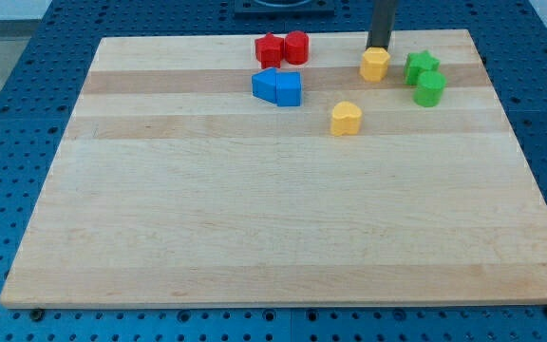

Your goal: Push the hexagon into the heart

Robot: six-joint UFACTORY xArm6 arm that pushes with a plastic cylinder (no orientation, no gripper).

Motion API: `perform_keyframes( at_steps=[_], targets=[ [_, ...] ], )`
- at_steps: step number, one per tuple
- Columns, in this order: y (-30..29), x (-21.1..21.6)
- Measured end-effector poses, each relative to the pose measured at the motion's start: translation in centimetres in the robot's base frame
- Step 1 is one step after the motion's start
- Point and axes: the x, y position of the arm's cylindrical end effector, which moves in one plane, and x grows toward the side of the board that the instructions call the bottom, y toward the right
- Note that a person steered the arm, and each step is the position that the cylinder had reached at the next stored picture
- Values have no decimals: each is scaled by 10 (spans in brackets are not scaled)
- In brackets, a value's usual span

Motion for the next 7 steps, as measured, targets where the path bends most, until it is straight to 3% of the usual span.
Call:
perform_keyframes(
  at_steps=[7],
  targets=[
    [-12, 110]
  ],
)
